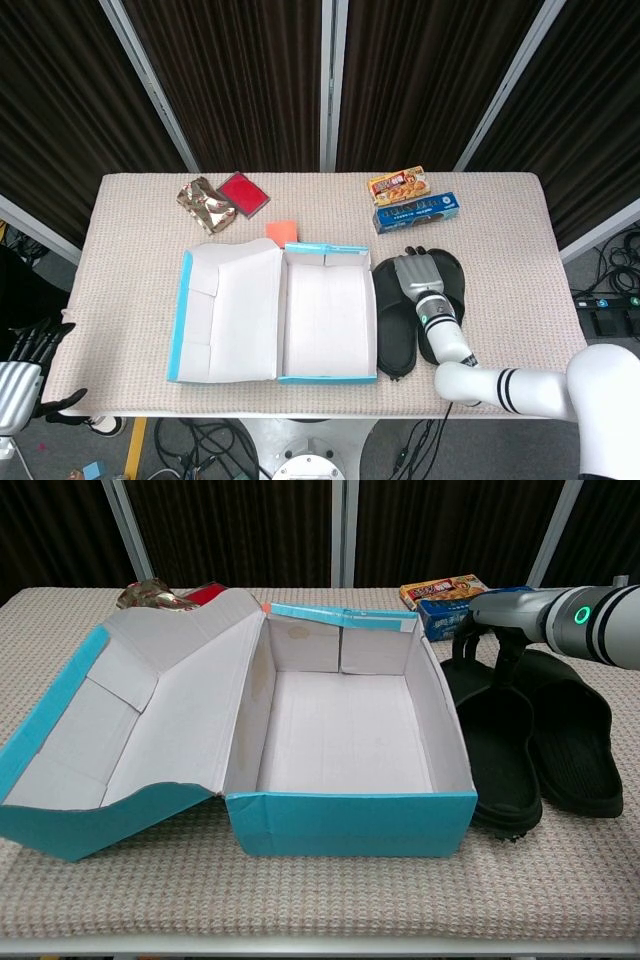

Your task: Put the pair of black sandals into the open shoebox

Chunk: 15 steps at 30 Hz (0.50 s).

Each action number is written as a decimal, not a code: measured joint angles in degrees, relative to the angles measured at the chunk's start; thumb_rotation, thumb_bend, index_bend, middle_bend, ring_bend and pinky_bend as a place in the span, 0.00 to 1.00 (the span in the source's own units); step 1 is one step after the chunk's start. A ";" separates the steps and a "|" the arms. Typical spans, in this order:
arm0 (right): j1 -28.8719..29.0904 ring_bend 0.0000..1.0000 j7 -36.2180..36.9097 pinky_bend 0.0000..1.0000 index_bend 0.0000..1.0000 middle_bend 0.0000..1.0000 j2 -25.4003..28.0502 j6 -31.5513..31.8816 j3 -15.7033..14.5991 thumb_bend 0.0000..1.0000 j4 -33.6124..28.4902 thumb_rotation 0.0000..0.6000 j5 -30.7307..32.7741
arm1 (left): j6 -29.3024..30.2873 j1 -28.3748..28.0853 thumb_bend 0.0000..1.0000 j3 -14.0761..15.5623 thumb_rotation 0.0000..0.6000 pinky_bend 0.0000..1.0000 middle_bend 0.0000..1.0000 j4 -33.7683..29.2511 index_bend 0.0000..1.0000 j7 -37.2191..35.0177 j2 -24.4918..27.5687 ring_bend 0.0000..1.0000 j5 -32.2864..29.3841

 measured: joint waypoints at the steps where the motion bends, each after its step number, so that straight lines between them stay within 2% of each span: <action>1: -0.53 0.13 0.36 0.13 0.44 0.39 0.21 0.11 0.19 0.08 -0.11 1.00 -0.66 | -0.05 -0.01 0.07 0.01 1.00 0.09 0.14 -0.02 0.11 0.02 0.00 0.00 0.00; 10: -3.48 0.18 3.10 0.19 0.47 0.42 1.30 1.47 1.95 0.10 -1.13 1.00 -5.22 | -0.44 -0.09 0.07 0.11 1.00 0.09 0.14 0.07 0.11 0.00 -0.14 0.00 -0.07; 12: -4.25 0.22 4.07 0.25 0.48 0.43 1.51 2.09 2.48 0.11 -1.33 1.00 -6.43 | -0.44 -0.12 0.07 0.10 1.00 0.09 0.14 0.10 0.11 0.01 -0.19 0.00 -0.03; 15: -5.58 0.28 5.49 0.39 0.50 0.45 1.94 3.31 3.39 0.14 -1.64 1.00 -8.38 | -0.51 -0.21 0.07 0.10 1.00 0.09 0.14 0.08 0.11 0.10 -0.25 0.00 0.06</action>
